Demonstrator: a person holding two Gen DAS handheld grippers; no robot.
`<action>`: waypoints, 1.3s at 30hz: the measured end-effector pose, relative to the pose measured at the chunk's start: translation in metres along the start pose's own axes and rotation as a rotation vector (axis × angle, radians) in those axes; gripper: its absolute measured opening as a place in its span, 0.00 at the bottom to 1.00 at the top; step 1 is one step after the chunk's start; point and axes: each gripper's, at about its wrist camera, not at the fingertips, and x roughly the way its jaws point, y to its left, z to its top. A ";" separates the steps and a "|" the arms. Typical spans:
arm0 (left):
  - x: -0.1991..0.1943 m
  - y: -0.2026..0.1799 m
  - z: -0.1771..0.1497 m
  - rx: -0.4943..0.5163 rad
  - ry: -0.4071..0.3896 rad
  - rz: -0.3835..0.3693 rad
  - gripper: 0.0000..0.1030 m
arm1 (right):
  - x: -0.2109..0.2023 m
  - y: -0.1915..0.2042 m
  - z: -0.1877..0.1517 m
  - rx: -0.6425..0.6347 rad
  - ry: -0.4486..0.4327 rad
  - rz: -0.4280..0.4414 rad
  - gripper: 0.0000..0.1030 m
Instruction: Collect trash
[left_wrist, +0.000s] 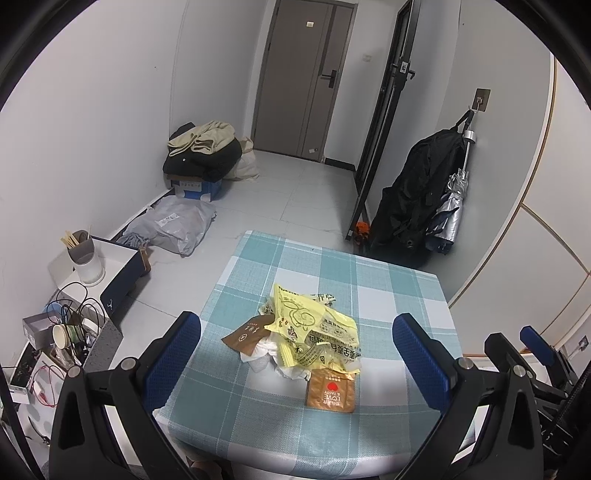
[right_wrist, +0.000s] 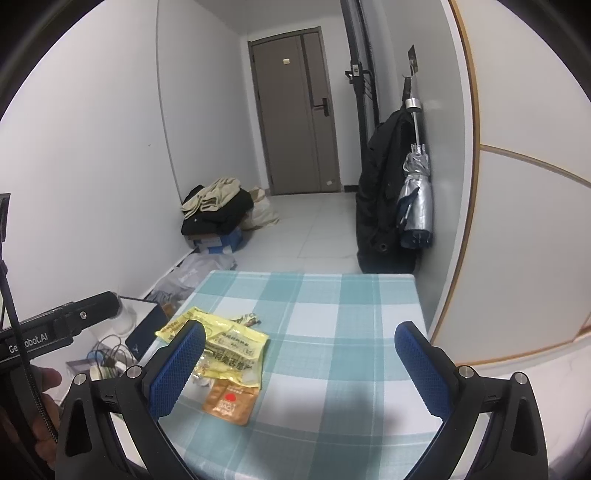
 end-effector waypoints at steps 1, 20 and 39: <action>0.000 0.000 0.000 -0.002 0.000 -0.001 0.99 | 0.000 0.000 0.000 0.001 0.000 0.000 1.00; 0.002 0.008 0.001 -0.020 0.027 -0.034 0.99 | 0.005 -0.004 0.000 0.016 0.016 -0.003 1.00; 0.029 0.077 0.006 -0.151 0.082 -0.051 0.99 | 0.083 0.027 0.022 0.002 0.246 0.207 1.00</action>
